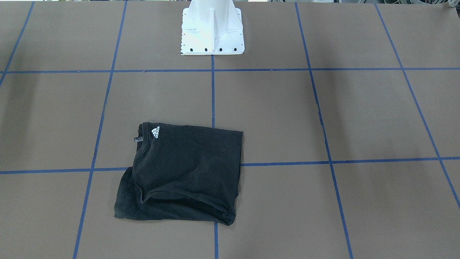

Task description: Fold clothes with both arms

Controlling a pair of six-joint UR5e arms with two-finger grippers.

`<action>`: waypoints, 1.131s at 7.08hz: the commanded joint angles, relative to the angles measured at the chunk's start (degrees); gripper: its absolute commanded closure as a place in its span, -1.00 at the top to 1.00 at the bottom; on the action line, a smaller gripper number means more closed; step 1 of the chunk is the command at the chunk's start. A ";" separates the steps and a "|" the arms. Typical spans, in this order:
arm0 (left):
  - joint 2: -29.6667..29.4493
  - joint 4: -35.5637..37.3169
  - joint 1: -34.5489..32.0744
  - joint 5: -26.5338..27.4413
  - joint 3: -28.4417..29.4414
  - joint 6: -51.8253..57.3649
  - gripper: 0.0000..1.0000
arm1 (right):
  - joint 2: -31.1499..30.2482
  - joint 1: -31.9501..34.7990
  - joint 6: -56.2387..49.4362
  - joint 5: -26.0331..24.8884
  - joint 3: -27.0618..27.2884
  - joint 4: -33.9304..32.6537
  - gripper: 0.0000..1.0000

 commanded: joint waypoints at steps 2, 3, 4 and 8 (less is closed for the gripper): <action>-0.08 -0.45 -0.27 0.00 0.17 -0.10 1.00 | 0.12 -0.04 0.08 -0.01 0.52 0.03 1.00; -0.08 -0.80 -0.27 0.00 0.25 -0.01 1.00 | 0.21 0.04 0.08 -0.19 0.69 0.03 1.00; -0.08 -0.80 -0.18 0.08 0.26 -0.01 1.00 | 0.29 0.05 0.00 -0.19 0.70 0.03 1.00; 0.09 -0.80 -0.26 0.00 0.43 -0.10 1.00 | 0.30 0.05 0.52 -0.28 0.78 0.03 1.00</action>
